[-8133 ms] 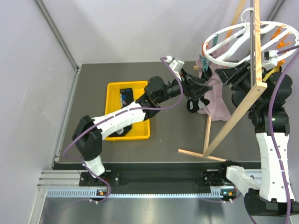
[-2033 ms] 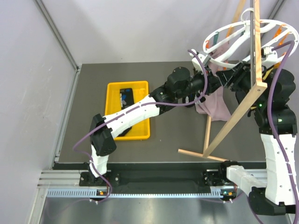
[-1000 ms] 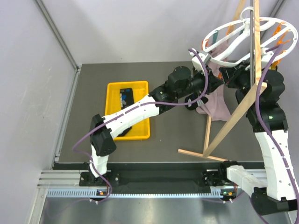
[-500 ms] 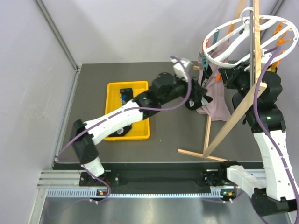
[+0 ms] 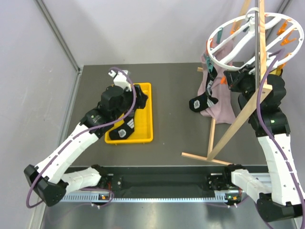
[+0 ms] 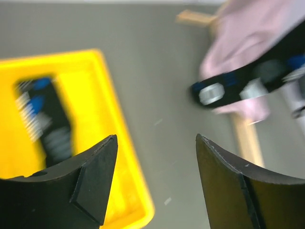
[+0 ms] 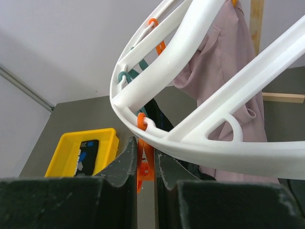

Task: Clip the socks to the hanger
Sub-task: Pick up the sock from the bin.

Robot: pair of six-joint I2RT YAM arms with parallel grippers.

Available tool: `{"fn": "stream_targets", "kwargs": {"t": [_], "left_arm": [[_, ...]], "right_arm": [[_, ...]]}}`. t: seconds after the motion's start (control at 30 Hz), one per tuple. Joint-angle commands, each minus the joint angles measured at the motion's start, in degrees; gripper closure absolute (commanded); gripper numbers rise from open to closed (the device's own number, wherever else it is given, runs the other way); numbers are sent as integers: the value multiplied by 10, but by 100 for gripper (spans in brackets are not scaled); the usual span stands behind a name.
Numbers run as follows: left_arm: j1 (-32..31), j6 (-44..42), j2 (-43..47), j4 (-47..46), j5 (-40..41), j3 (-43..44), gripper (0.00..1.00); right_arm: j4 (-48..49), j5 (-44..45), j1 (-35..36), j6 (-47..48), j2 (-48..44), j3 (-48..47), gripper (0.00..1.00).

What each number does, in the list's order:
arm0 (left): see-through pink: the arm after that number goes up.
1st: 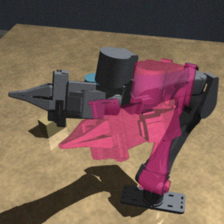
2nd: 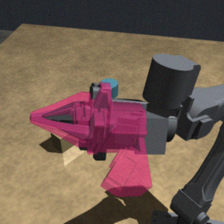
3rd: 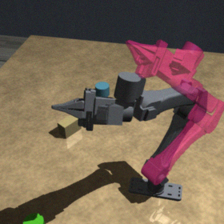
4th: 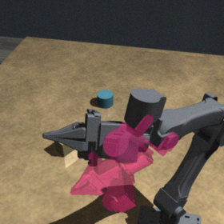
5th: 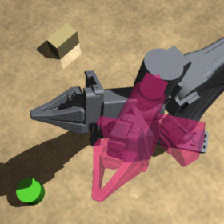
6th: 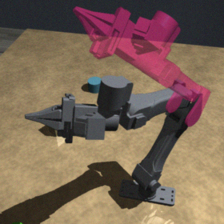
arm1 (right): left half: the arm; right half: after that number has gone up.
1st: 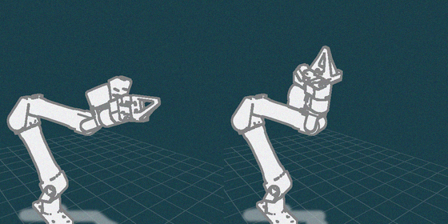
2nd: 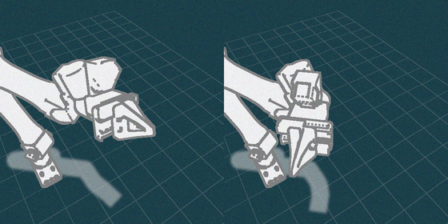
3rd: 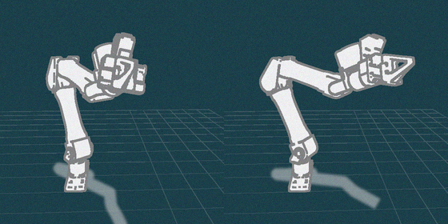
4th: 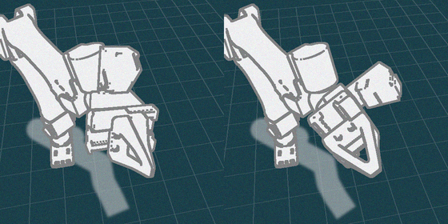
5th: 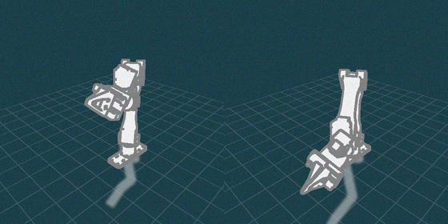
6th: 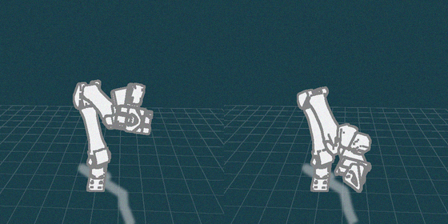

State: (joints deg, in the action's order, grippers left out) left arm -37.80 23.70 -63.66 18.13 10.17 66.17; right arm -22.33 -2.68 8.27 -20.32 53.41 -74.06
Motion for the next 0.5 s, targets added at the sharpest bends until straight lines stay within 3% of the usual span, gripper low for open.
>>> {"fn": "stream_targets", "kwargs": {"t": [0.0, 0.2, 0.47], "left_arm": [[18, 3, 14, 131, 71, -24, 28], [58, 48, -43, 162, 78, -22, 30], [85, 129, -210, 161, 61, 66, 30]], "right_arm": [[3, -7, 10, 11, -3, 28, 100], [21, 7, 10, 44, -6, 64, 100], [32, -14, 10, 61, 7, 79, 100]]}}
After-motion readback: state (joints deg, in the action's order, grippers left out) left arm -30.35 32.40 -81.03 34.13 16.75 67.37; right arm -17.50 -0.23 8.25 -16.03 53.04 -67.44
